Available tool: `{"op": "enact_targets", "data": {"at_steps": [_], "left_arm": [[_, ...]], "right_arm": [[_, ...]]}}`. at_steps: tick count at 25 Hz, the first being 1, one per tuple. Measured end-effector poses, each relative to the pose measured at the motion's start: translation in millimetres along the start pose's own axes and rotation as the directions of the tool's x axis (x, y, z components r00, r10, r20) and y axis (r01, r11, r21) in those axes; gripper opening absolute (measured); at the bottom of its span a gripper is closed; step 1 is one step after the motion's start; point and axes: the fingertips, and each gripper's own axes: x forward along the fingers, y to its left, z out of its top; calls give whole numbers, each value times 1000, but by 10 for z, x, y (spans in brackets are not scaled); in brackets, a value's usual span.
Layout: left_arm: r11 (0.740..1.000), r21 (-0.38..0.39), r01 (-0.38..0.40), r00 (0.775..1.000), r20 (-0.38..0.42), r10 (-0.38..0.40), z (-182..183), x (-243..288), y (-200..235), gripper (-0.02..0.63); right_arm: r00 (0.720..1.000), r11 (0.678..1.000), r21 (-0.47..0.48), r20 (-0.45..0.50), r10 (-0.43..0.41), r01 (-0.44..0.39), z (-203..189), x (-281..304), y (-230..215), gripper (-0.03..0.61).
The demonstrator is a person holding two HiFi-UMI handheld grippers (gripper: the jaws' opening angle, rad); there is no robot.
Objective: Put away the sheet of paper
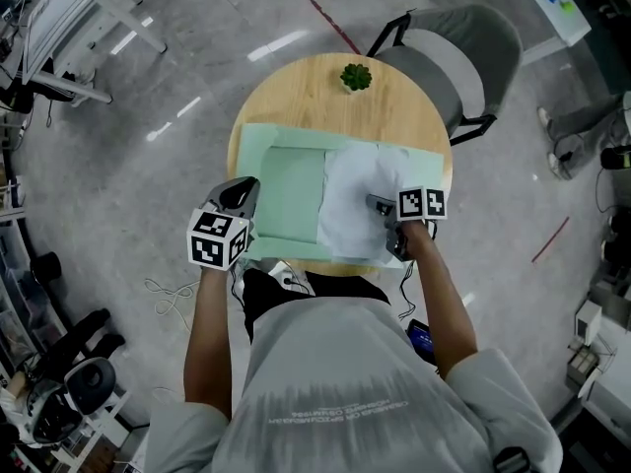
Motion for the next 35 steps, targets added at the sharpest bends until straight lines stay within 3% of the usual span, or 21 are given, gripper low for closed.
{"op": "enact_targets", "data": {"at_steps": [11,16,20,28,31,35], "left_arm": [[1000,-18,4,1000,-12,-5,-150,-83,73,32],[1000,-21,9,1000,-17,-9,-212,-132,94,32],[1000,-27,9,1000,-16,-9,-244,-182,124,32],[999,-34,15,1000,-6,-15,-271,-216,130,32],[999,-33,23,1000,-6,-23,-318,-219,94,32],[999,-41,26,1000,-7,-26,-371,-245,55,32]], "right_arm": [[999,1000,2,30,21,-21,40,300,355,46],[999,999,-44,32,-14,16,36,416,466,55],[999,992,-115,-15,-46,44,-55,441,499,175],[998,989,-134,-12,-59,56,-128,216,416,255],[997,989,-127,7,-79,79,-134,135,318,250],[993,985,-127,34,-110,113,-117,83,227,108]]}}
